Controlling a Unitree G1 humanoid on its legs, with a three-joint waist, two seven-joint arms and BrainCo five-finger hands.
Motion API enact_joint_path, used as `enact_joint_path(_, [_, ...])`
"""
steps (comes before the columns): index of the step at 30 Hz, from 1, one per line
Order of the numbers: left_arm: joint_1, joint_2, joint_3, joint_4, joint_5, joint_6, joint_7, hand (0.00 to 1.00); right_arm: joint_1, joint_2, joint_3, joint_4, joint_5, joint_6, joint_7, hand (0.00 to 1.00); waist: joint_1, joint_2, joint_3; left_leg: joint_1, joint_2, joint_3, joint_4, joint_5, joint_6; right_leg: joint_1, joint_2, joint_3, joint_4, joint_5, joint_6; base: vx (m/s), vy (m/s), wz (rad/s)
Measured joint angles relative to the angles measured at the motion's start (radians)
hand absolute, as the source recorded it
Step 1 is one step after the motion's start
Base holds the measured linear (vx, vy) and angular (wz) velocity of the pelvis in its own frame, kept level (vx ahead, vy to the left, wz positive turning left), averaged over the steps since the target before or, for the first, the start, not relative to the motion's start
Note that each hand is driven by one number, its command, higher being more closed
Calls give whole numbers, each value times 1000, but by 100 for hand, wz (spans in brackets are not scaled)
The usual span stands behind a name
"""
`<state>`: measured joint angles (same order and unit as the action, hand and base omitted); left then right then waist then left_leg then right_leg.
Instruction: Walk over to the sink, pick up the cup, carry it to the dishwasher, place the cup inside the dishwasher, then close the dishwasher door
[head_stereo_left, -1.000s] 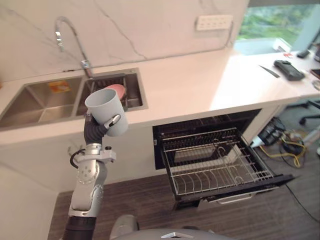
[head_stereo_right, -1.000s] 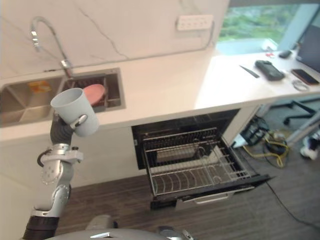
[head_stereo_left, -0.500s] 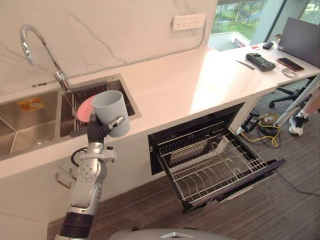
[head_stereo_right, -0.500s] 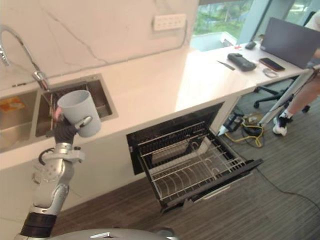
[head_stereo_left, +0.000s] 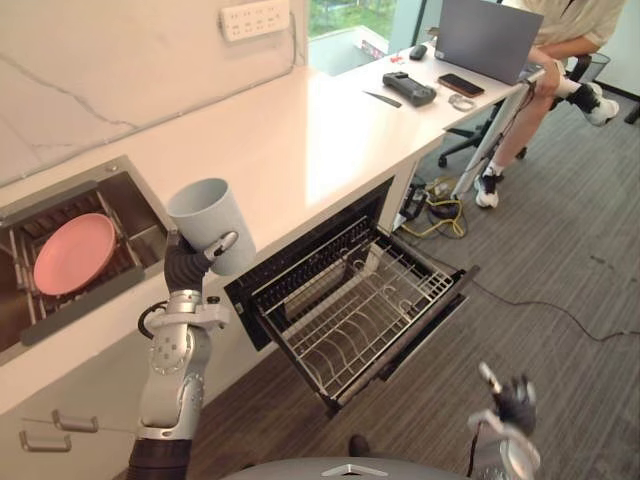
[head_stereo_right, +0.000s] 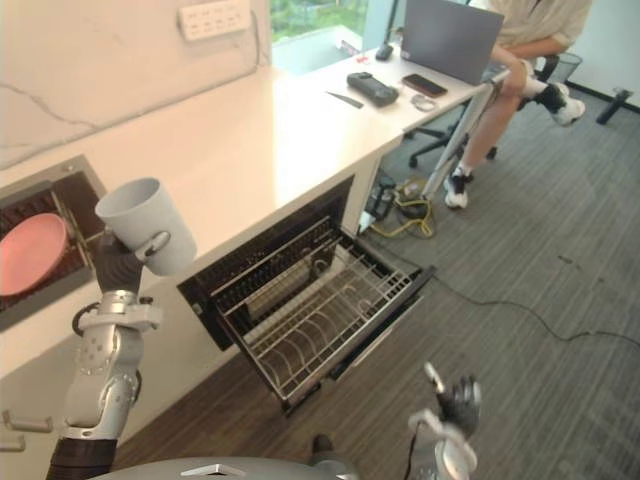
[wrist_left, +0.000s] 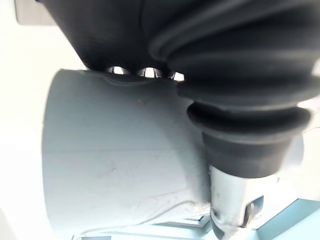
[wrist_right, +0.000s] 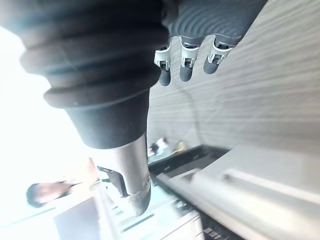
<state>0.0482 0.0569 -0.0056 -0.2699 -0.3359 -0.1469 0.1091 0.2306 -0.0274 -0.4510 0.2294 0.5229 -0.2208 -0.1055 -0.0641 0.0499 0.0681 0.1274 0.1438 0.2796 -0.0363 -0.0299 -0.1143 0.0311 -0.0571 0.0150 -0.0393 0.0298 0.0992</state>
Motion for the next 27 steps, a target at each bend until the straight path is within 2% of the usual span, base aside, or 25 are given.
enact_joint_path(3, [1,-5,5,-3,-13,-46,-5,100,-45,15,49,-175,15,-6,97,0,5,2,-1,-1,7,20,29,-28,-1,7,4,-6,-18,13,3,5,-2,-18])
enact_joint_path(4, [1,-8,5,-3,-13,-60,-4,100,-59,22,71,-229,47,-7,152,0,7,2,-1,-3,7,25,36,-36,-3,10,3,-17,-34,24,2,-35,1,-15])
enact_joint_path(5, [1,-10,5,-3,-13,-63,-2,100,-64,22,86,-259,70,-2,175,0,7,2,-1,-3,6,26,36,-38,-4,13,2,-26,-42,29,1,-68,-3,-14])
enact_joint_path(7, [1,-27,2,4,-11,-70,16,100,-102,21,142,-339,122,29,263,0,8,1,0,-4,6,34,45,-42,0,9,2,-32,-42,40,1,-74,-5,-14])
enact_joint_path(10, [1,-35,-4,12,0,-71,29,100,-129,17,217,-390,163,66,329,0,14,2,0,-4,6,40,55,-46,1,7,2,-36,-46,46,-3,-91,-15,-10])
enact_joint_path(12, [1,-40,-27,18,34,-71,42,100,-130,10,286,-422,222,118,415,0,25,1,0,-5,7,38,58,-46,1,4,1,-44,-49,49,-5,-94,-22,0])
enact_joint_path(15, [1,-41,-60,30,78,-71,59,100,-138,-17,367,-456,240,165,477,0,36,1,0,-13,6,27,58,-40,1,2,-1,-64,-49,51,-6,-68,-26,10])
enact_joint_path(18, [0,-41,-82,47,97,-71,67,100,-180,-52,430,-463,260,187,507,0,46,0,0,-21,6,20,57,-31,1,-1,-3,-94,-48,63,-9,-21,-22,6])
enact_joint_path(19, [0,-26,-172,69,165,-71,111,100,-253,-110,566,-516,234,200,463,0,80,-46,-63,-39,-22,-5,14,32,17,-27,-29,-163,-49,101,-17,0,0,0])
enact_joint_path(25, [0,-26,-171,73,165,-71,111,100,-253,-109,569,-509,233,199,461,0,82,-46,-63,-39,-22,-5,14,32,17,-27,-29,-163,-49,101,-17,0,0,0])
enact_joint_path(27, [1,-26,-168,94,163,-72,112,100,-257,-109,576,-460,217,197,423,0,88,-47,-64,-40,-23,-5,14,33,17,-28,-29,-164,-49,101,-17,0,0,0])
